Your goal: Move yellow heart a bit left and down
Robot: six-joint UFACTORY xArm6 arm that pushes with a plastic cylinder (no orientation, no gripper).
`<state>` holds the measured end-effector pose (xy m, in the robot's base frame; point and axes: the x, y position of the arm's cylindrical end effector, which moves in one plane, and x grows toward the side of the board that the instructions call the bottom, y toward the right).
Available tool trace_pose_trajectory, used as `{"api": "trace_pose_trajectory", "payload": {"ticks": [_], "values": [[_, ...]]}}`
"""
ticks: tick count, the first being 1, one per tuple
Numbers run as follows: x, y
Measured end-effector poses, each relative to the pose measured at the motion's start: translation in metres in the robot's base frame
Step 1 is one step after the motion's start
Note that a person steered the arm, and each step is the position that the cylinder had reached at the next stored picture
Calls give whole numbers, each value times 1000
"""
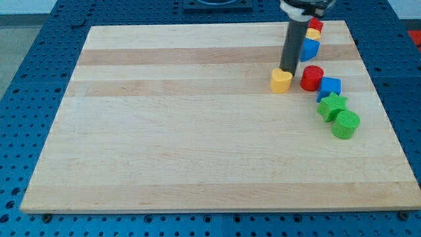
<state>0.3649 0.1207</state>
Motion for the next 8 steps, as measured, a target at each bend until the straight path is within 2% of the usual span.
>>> {"api": "trace_pose_trajectory", "payload": {"ticks": [2,3,4,5,7,8], "values": [[43,-67],[46,-71],[9,-59],[5,-34],[53,-27],[65,-48]]}}
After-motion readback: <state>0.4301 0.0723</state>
